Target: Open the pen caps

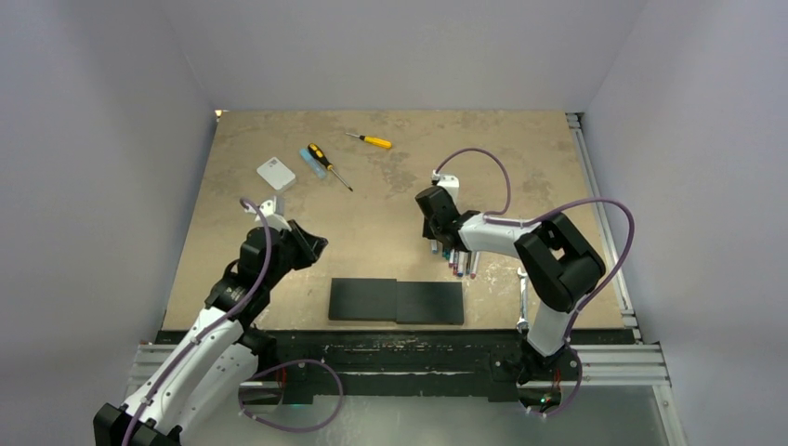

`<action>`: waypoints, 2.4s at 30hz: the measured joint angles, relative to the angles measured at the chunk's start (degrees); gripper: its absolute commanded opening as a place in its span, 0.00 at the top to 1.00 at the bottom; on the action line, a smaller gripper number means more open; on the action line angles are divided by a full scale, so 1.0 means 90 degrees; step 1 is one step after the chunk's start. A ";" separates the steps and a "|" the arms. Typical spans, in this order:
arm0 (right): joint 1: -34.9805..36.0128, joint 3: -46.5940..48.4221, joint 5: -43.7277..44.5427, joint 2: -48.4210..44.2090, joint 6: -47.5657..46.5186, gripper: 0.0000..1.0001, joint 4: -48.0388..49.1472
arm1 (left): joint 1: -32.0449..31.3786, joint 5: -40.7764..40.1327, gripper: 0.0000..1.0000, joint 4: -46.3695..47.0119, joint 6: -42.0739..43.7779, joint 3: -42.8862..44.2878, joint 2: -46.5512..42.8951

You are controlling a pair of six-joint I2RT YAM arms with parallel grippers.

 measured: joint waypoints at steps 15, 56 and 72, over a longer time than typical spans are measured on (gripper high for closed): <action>0.0206 -0.0151 -0.0068 -0.1049 -0.0075 0.62 -0.0007 | 0.0000 0.0134 1.00 0.0114 -0.0010 0.0000 0.0095; -0.0172 -0.0792 -0.0899 -0.0578 -0.0175 0.79 0.0568 | 0.0000 -0.2035 1.00 -0.1086 -0.0180 0.0476 0.0954; 0.0170 -0.1870 -0.2351 -0.3293 -0.0362 0.33 0.2096 | 0.0527 -0.2773 1.00 -0.0335 0.0240 0.1787 0.4393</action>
